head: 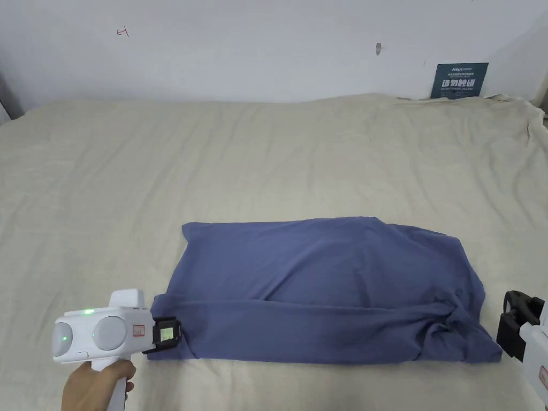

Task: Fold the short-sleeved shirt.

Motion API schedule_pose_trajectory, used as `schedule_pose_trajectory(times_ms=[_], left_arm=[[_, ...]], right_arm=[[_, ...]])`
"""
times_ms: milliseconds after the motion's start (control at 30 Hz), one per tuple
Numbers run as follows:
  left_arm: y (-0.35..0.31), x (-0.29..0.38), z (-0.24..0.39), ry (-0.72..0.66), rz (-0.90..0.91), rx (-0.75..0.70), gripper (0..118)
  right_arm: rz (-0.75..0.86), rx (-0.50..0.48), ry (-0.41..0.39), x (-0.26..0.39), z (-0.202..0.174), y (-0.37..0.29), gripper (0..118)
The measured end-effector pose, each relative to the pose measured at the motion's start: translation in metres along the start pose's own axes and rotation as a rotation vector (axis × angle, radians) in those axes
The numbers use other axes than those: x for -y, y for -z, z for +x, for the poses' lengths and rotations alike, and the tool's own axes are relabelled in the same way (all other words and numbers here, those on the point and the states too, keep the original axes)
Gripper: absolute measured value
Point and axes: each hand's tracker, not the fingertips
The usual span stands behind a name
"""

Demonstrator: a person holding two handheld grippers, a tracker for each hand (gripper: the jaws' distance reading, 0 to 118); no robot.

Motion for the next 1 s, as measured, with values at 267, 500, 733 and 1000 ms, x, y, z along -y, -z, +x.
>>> schedule_pose_trajectory(times_ms=[267,500,733,1000], left_arm=[[0.050,0.004,-0.012,-0.006,-0.073,-0.036,66],[0.040,0.007,-0.003,0.064,-0.044,0.017,4],[0.012,0.002,-0.008,0.057,0.025,0.073,3],[-0.006,-0.002,-0.002,0.074,0.061,0.086,3]], right_arm=[[-0.045,0.013,0.010,0.004,0.003,0.013,0],[-0.100,0.015,0.040,0.012,0.009,0.026,0],[-0.303,0.010,0.103,0.043,0.036,0.078,9],[-0.457,0.035,0.090,0.071,0.048,0.148,85]])
